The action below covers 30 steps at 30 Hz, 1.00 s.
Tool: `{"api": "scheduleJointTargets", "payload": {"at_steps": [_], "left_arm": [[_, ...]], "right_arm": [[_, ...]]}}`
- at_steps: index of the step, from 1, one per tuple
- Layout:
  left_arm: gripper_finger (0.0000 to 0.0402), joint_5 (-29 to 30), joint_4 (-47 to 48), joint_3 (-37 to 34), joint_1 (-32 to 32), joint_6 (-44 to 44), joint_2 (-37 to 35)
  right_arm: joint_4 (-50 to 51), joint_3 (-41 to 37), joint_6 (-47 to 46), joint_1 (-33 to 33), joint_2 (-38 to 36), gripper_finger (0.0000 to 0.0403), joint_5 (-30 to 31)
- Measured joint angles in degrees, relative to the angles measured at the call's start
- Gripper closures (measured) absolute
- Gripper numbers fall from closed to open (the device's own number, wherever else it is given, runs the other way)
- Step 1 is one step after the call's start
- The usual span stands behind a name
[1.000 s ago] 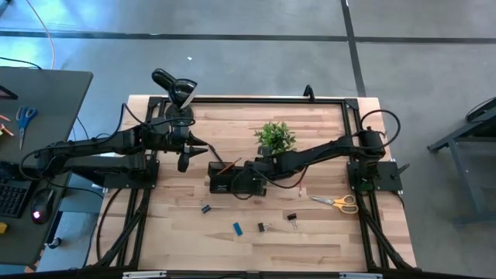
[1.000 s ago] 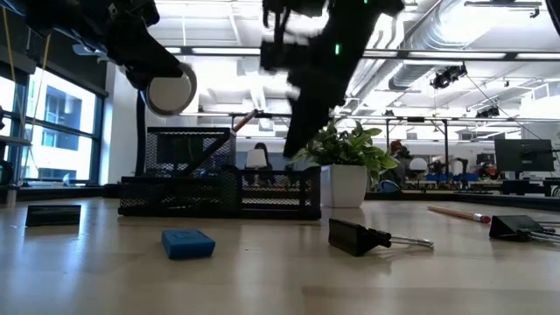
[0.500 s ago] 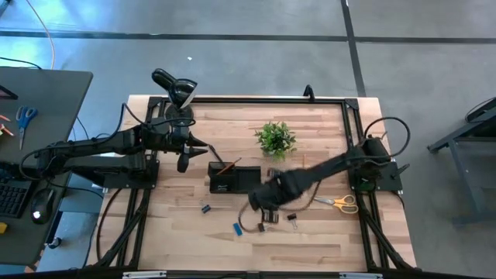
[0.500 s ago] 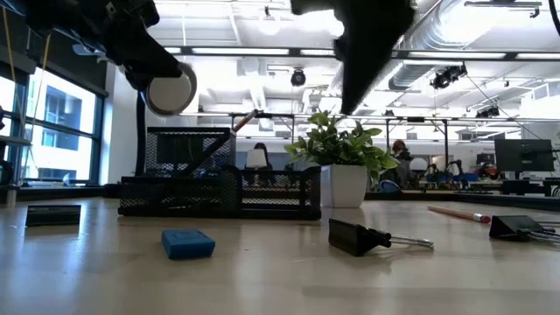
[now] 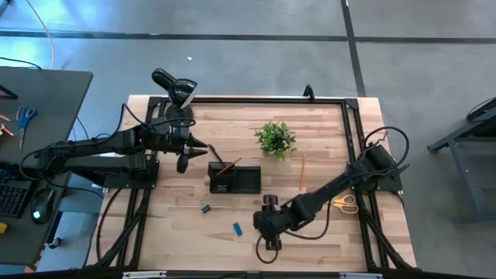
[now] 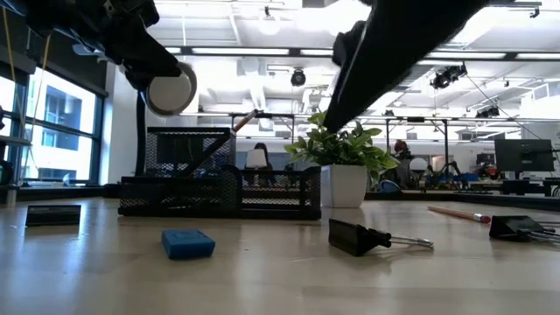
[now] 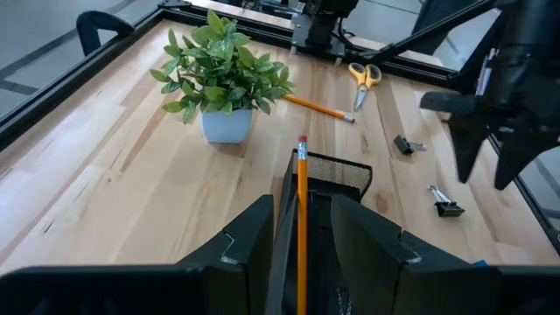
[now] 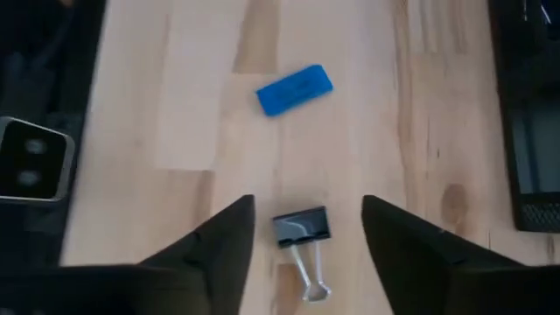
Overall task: Pick and place office supplies into organizer
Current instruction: Put the black binder clip into the black desk organizer
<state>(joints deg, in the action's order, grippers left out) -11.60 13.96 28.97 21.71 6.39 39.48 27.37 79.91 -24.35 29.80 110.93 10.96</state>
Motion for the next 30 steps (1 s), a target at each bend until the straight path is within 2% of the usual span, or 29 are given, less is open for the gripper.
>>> {"api": "scheduleJointTargets", "payload": {"at_steps": [3, 6, 13, 23, 30], "left_arm": [[0.0296, 0.0, 0.0, 0.0, 0.0, 0.0, 0.0], [0.0295, 0.0, 0.0, 0.0, 0.0, 0.0, 0.0], [0.0295, 0.0, 0.0, 0.0, 0.0, 0.0, 0.0], [0.0295, 0.0, 0.4, 0.0, 0.0, -0.1, 0.0], [0.0295, 0.0, 1.2, 0.0, 0.0, -0.1, 0.0]], "right_arm": [[-4.0, -3.0, 0.2, -0.2, 0.0, 0.0157, 1.0], [-7.0, -5.6, 0.8, -0.2, 0.0, 0.0145, 0.4], [-14.6, -10.3, 0.8, -0.2, 0.0, 0.0144, -0.9], [-16.7, -11.5, 5.2, -0.2, 0.0, 0.0143, 1.0], [-17.3, -11.5, 7.0, -0.2, 2.2, 0.0143, -1.0]]}}
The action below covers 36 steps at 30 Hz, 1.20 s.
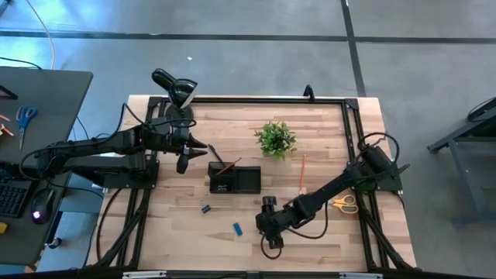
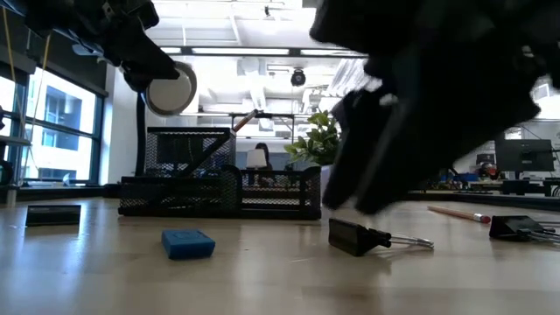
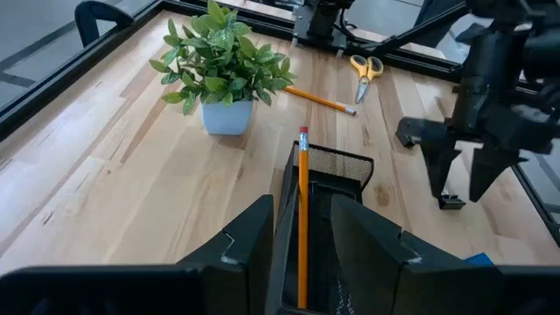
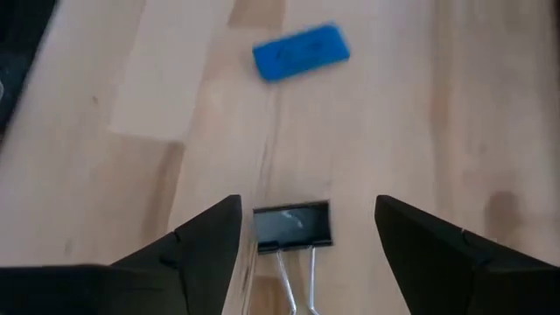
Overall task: Pick and place office supplies into organizer
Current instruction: Put the black binder clip into the black desk organizer
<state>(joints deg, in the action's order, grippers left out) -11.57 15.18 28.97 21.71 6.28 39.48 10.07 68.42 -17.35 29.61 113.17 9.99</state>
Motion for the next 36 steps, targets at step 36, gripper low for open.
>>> {"api": "scheduleJointTargets", "payload": {"at_steps": [36], "left_arm": [[0.0296, 0.0, 1.6, 0.0, 0.0, 0.2, 0.0]], "right_arm": [[-4.5, 1.8, 4.3, -1.9, 2.1, 0.0262, 0.4]]}}
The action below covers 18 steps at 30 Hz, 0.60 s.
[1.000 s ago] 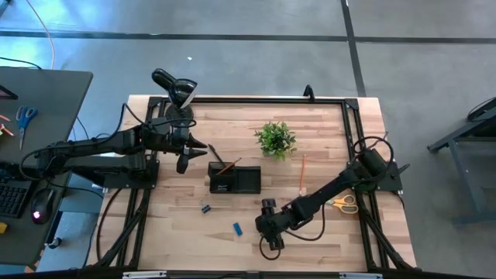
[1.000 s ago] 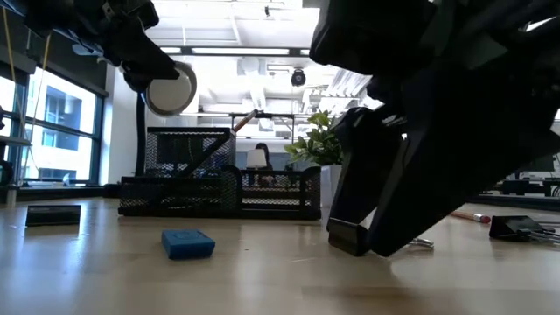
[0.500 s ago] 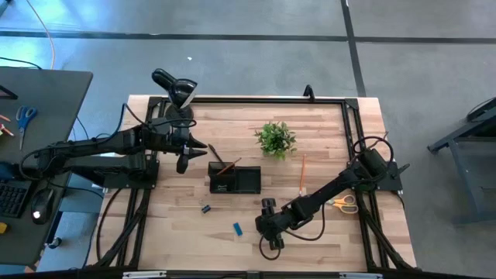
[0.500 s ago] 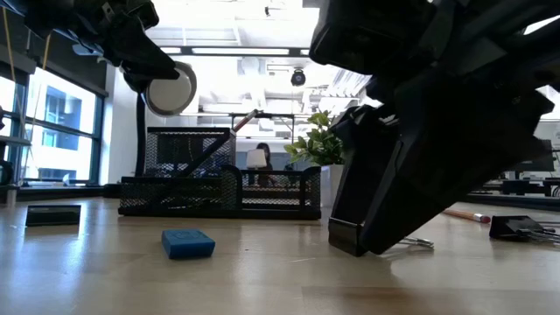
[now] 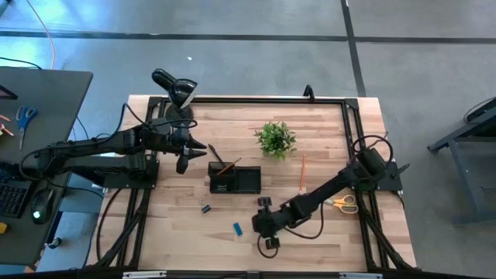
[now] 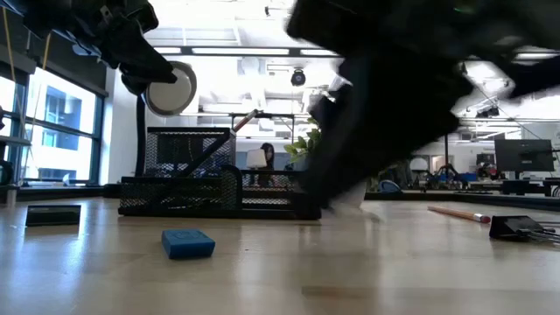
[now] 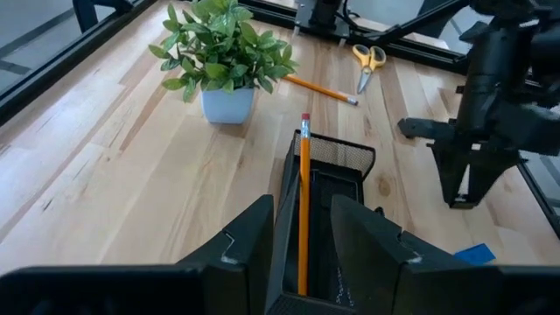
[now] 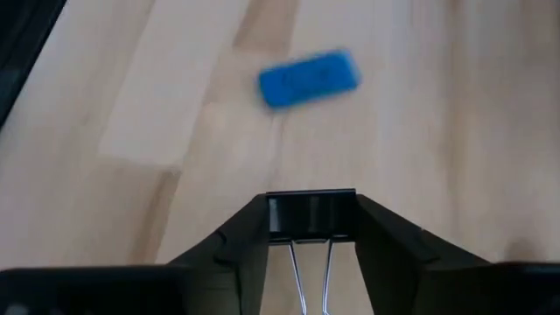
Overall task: Pick and place office supplies into organizer
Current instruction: Put the black binder clip into the black desk organizer
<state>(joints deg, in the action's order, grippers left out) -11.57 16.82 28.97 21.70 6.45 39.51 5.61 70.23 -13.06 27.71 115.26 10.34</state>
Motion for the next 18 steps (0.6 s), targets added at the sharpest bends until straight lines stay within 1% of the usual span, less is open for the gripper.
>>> {"api": "scheduleJointTargets", "payload": {"at_steps": [4, 10, 13, 15, 18], "left_arm": [[0.0296, 0.0, -0.3, 0.0, 0.0, 0.1, 0.0], [0.0296, 0.0, -0.3, 0.0, 0.0, 0.4, 0.0], [0.0295, 0.0, -0.3, 0.0, 0.0, 0.4, 0.0], [0.0295, 0.0, -0.3, 0.0, 0.0, 0.4, 0.0], [0.0295, 0.0, -0.2, 0.0, 0.0, 0.4, 0.0]], "right_arm": [[-0.2, 4.5, 5.6, -2.3, 0.0, 0.0255, 3.3], [-0.4, 10.0, 14.4, -7.2, 0.0, 0.0267, 5.3], [-0.7, 11.5, 16.6, -10.1, 0.1, 0.0266, 5.2], [-1.3, 11.7, 17.5, -12.0, 0.2, 0.0262, 3.9], [-4.7, 11.7, 18.1, -14.2, 0.8, 0.0258, 3.0]]}}
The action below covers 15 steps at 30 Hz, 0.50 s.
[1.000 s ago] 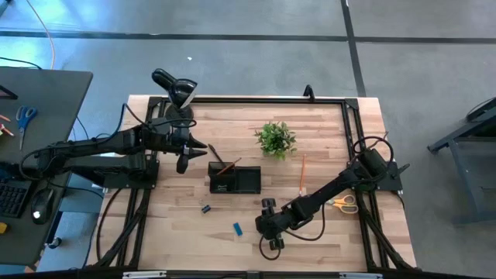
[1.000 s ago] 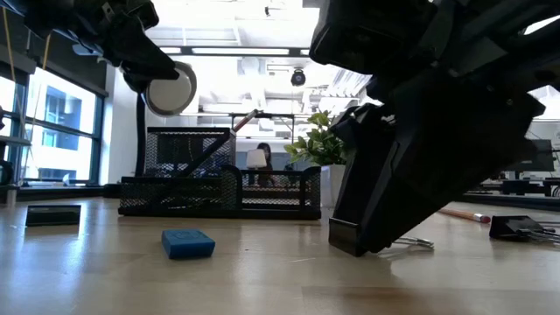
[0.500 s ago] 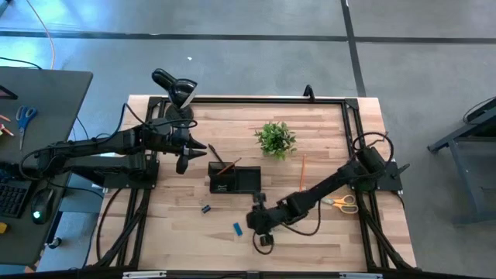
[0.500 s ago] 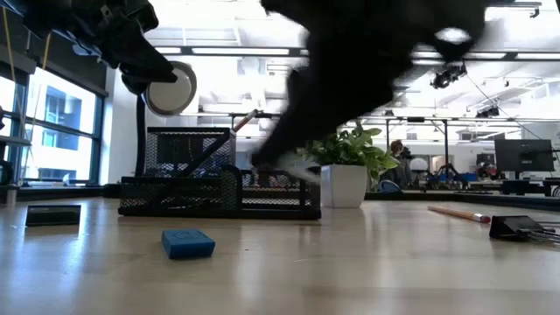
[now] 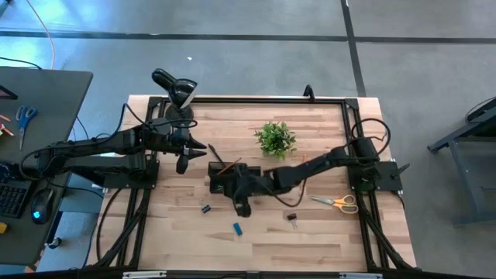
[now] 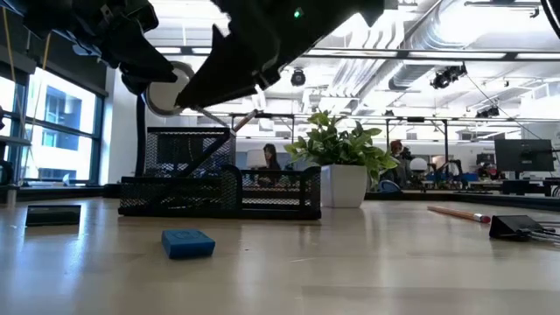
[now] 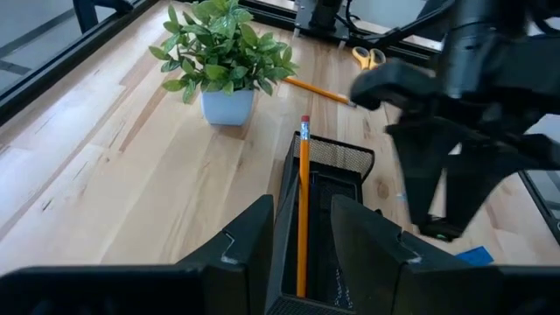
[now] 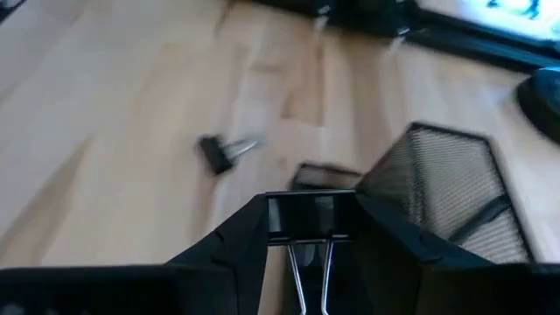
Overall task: Pick and place office supplies into organizer
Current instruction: Put the black binder clip into the black desk organizer
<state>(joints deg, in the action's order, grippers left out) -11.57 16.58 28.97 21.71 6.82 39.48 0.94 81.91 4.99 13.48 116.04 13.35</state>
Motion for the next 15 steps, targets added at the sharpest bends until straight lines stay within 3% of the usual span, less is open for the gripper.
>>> {"api": "scheduleJointTargets", "payload": {"at_steps": [6, 15], "left_arm": [[0.0295, 0.0, 0.0, 0.0, 0.0, 0.0, 0.0], [0.0295, 0.0, 0.1, 0.0, 0.0, 0.0, 0.0]], "right_arm": [[-6.8, 0.1, 1.9, -1.5, 1.8, 0.0258, -1.8], [-6.4, 0.0, 3.0, -1.5, 2.0, 0.0246, 2.7]]}}
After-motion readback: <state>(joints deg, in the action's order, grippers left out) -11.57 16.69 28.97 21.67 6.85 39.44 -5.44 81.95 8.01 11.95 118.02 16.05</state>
